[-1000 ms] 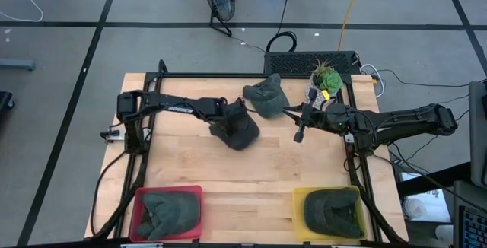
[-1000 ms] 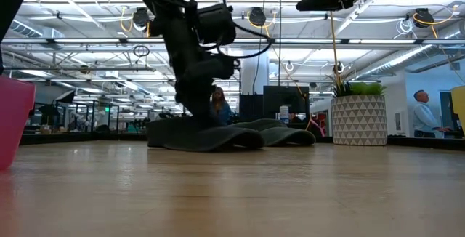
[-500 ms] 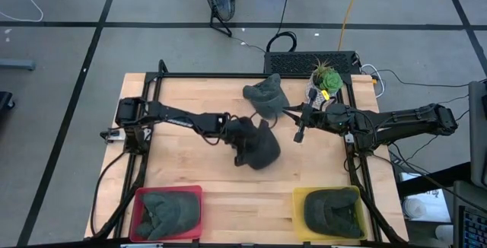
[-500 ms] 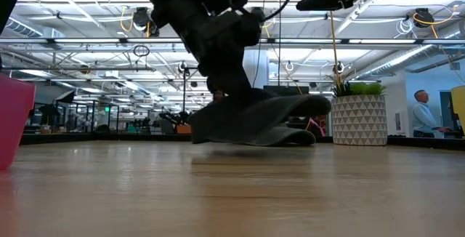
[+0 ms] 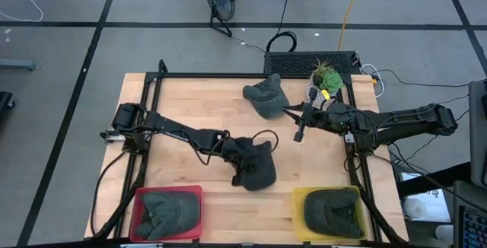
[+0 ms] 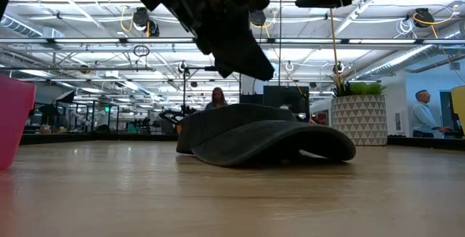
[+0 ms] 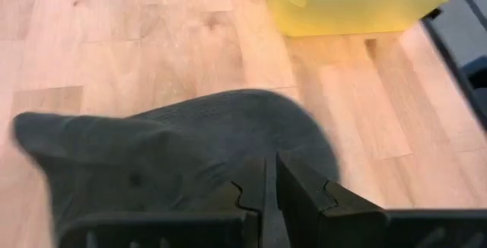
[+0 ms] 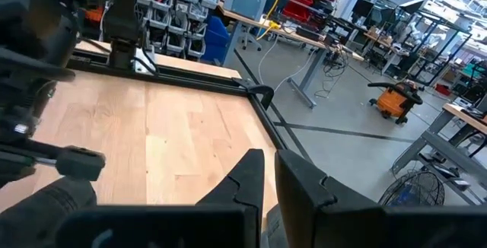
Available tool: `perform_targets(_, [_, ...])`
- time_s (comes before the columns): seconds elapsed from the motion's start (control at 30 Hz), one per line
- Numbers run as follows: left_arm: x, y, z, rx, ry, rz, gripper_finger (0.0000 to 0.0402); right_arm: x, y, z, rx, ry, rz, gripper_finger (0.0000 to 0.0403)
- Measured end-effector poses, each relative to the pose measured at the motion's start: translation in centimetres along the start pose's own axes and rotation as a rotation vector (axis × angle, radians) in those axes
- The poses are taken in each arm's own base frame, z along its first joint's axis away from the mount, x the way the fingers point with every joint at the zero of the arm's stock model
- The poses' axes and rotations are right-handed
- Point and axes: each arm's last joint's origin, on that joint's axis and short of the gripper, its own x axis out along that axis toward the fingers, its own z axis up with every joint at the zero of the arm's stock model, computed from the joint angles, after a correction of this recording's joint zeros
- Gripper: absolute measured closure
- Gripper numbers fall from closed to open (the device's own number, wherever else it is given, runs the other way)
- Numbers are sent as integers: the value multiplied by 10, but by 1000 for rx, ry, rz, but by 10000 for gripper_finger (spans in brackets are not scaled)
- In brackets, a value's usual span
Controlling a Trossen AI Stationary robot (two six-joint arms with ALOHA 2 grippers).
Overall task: Pick & Place hat
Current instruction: Put the black cap into the yellow bin
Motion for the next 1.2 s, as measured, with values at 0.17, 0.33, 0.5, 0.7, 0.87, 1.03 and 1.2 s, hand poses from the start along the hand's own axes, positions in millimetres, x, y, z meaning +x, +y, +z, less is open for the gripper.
perform_targets(0.17, [0,-3,-1,-10,13,21,364,0,0,0,-1,4,1,381])
perform_targets(0.33, [-30,6,3,-43,67,52,364,0,2,-4,-11,38,17,381])
perform_targets(0.5, [-82,15,15,-77,33,203,364,-1,5,-7,-16,54,104,381])
perform_targets(0.7, [-150,15,29,-96,-115,325,364,-1,12,-7,29,10,343,381])
perform_targets(0.87, [-178,1,25,-63,-307,331,364,6,18,-4,52,-47,422,381])
perform_targets(1.03, [-164,-4,-10,-45,-535,221,364,20,27,-11,67,-7,444,381])
perform_targets(1.2, [-148,-1,-50,-59,-729,149,364,37,35,-14,98,31,463,381])
